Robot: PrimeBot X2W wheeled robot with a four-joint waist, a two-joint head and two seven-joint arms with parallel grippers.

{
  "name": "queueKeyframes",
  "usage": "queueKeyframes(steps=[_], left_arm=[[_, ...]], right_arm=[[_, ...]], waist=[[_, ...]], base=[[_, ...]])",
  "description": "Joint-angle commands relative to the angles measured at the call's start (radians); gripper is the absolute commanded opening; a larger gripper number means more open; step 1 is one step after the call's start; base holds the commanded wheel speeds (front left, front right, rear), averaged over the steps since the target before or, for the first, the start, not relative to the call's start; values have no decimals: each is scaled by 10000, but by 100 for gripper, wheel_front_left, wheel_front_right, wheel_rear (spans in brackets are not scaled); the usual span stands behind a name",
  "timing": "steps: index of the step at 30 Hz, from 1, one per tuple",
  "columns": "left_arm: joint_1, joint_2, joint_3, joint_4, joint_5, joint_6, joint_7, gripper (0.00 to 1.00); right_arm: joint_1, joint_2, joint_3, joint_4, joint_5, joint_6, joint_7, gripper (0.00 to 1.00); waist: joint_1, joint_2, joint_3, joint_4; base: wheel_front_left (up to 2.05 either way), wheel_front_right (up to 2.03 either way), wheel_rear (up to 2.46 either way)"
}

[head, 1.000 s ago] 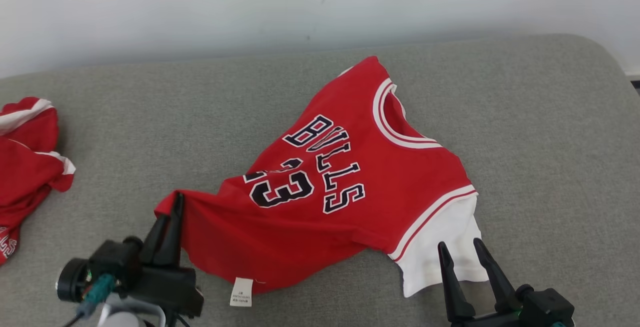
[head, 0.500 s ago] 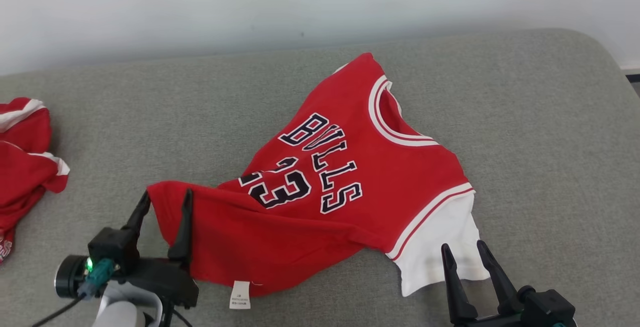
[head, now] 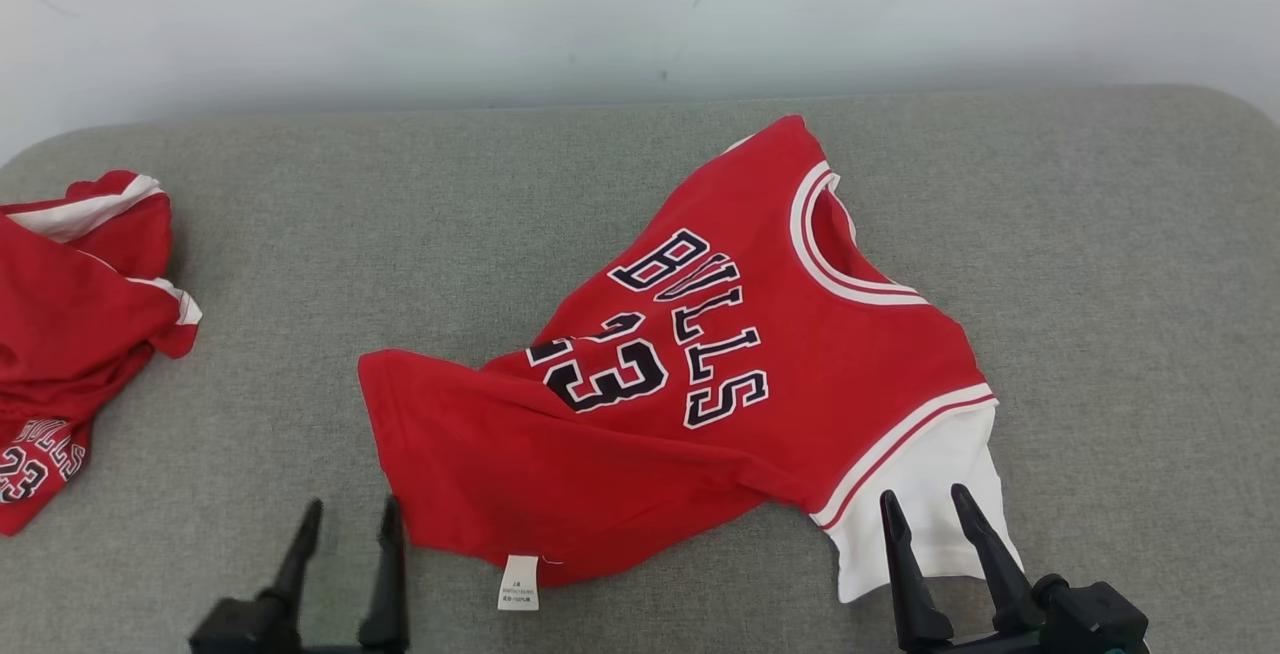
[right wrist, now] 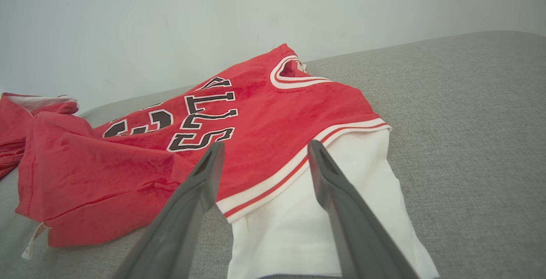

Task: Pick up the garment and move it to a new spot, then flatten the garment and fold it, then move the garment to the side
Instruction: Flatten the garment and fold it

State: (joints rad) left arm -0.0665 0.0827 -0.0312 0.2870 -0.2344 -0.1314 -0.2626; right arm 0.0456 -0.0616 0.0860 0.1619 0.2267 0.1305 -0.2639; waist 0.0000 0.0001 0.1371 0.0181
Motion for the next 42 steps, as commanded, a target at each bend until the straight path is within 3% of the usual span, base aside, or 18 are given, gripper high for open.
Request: queueKeyframes(steps=[1,8,16,17,18,20,34,42], left_arm=[[169,-71,-87,-19,12,23,-34,100],[121,-58,-799,566,-194,23,-34,100],[-447,113,-901,1678,-471,23,-35,100],[-488,86,-927,1836,-556,23,-34,91],[-567,85,-943,1938,-610,23,-34,43],[-688,145,-1101,2025,-750,23,-35,0],[1174,661,-2253,-745,-795,23,-34,0],[2225,562,-2507,-1600,-809,23,-34,0]], right_arm=[[81,30,12,7,-22,10,-6,100],[2,-7,128,28,-19,10,-4,100],[-23,-113,173,20,-15,10,-4,100],[3,-119,162,21,-11,10,-6,100],[22,-119,156,17,-7,10,-6,100],[56,-113,141,6,0,10,-6,100],[415,56,24,12,166,10,-6,100],[467,88,-68,-22,161,10,-6,100]], waist=[[0,-1,10,12],[0,-1,12,-79],[0,-1,-2,-555],[0,-1,-11,-589],[0,-1,-16,-614],[0,-1,-30,-640],[0,-1,-441,300],[0,-1,-423,641]], base=[[0,0,0],[0,0,0],[0,0,0],[0,0,0],[0,0,0],[0,0,0],[0,0,0],[0,0,0]])
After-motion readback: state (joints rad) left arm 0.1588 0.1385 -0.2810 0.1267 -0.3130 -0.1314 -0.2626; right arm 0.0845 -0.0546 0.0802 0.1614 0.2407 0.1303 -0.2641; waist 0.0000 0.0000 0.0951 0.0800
